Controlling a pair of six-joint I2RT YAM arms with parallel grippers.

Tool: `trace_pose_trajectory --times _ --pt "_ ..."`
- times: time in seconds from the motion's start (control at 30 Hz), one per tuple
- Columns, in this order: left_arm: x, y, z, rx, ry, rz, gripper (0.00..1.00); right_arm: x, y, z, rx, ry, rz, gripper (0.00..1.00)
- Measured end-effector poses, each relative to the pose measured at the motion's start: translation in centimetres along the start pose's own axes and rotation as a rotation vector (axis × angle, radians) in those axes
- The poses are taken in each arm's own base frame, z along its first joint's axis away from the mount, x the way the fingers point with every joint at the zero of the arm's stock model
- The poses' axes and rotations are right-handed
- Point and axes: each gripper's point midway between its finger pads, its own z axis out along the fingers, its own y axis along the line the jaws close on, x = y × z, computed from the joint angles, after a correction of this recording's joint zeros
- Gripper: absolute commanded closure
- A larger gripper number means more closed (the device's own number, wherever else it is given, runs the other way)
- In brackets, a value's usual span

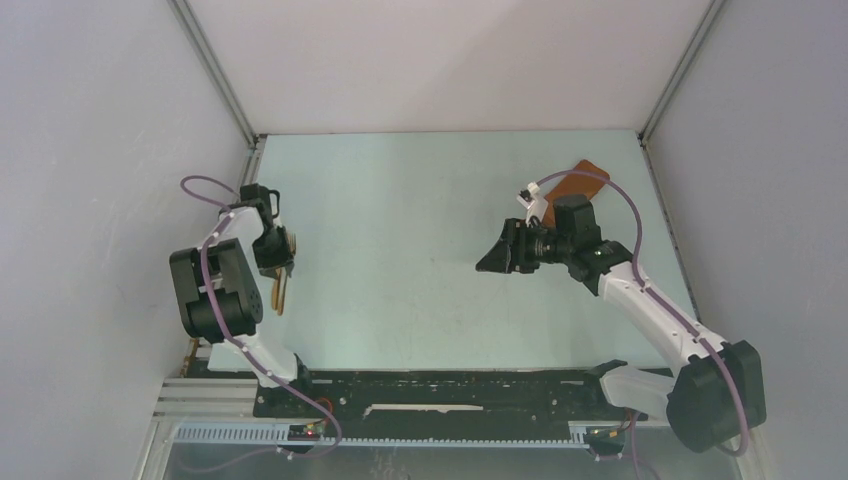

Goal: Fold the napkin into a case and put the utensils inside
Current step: Pick up the fork from the corner of the board, then pass from the left arm to the right

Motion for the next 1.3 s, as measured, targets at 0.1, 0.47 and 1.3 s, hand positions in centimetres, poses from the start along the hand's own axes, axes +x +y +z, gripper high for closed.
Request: trace_pose_trajectory --times 0.1,0.47,1.3 --pt "-0.2 -0.2 0.1 0.002 -0.006 0.012 0.66 0.0 0.0 0.1 -0.006 0.003 -0.002 0.33" --pt "-1.8 -1.7 2.2 0.021 0.034 0.061 0.75 0.1 -0.3 0.4 -0.008 0.014 0.005 0.34" --pt "3.3 -23.4 -9.8 0.422 -0.288 0.431 1.00 -0.8 -5.2 3.0 -0.006 0.050 0.142 0.38"
